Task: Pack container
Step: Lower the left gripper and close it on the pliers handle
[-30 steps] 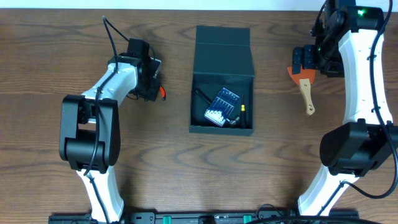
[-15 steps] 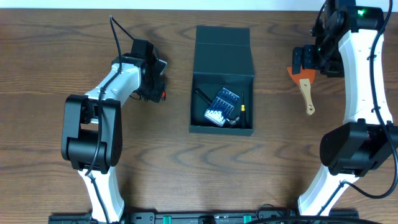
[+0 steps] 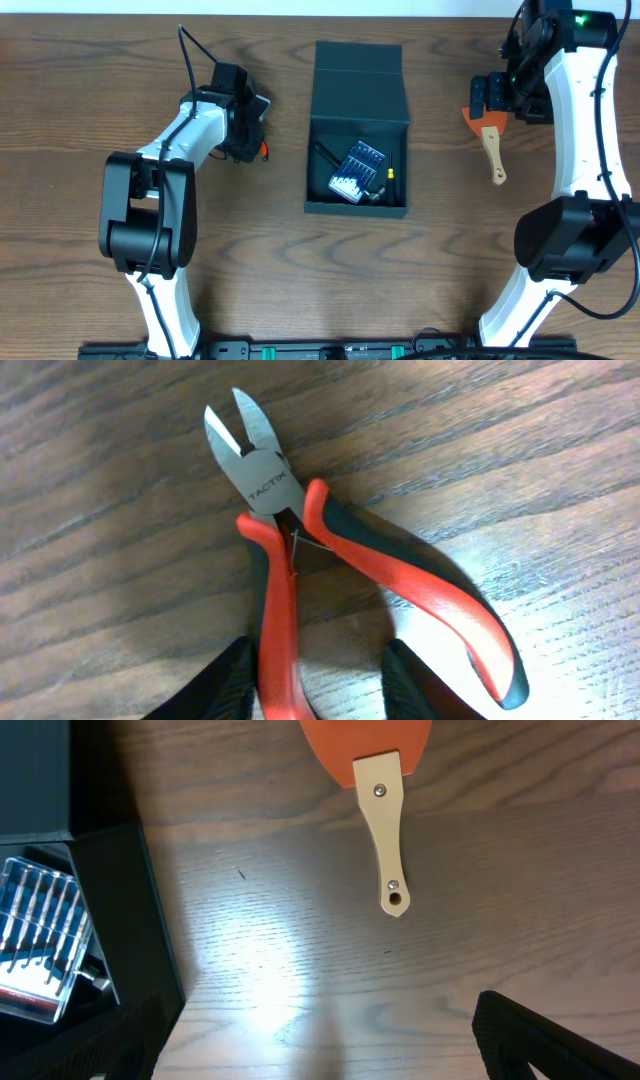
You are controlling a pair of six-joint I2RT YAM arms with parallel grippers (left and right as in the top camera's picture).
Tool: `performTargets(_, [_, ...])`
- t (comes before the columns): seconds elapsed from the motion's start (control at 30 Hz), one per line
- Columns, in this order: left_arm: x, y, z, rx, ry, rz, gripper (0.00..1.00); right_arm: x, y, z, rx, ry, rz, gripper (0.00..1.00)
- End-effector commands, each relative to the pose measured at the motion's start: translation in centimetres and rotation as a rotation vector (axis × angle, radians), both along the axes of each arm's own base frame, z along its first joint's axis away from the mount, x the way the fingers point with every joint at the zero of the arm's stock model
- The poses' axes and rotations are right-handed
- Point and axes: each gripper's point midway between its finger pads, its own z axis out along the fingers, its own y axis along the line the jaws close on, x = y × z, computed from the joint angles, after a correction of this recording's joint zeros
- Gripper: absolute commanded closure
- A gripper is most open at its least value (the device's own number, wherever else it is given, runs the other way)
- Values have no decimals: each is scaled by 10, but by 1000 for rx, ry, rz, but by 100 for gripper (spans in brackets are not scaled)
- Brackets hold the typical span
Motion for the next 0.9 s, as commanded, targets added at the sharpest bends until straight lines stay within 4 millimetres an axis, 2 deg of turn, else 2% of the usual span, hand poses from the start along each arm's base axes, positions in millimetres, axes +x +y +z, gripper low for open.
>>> performTargets(0.0, [-8,2,-22,25,51,-15,62,1,-2,8,-4,-26,-17,1])
performTargets(0.57, [-10,2,-22,20,58,15,66,1,-2,8,-4,-26,-17,1])
performTargets(0.63, [-11,3,-22,21,62,15,69,1,-2,8,-4,-26,-17,1])
performTargets(0.73, [-12,3,-23,22,70,15,79,1,-2,8,-4,-26,-17,1])
performTargets(0.87, [-13,3,-22,23,73,15,80,1,-2,8,-4,-26,-17,1])
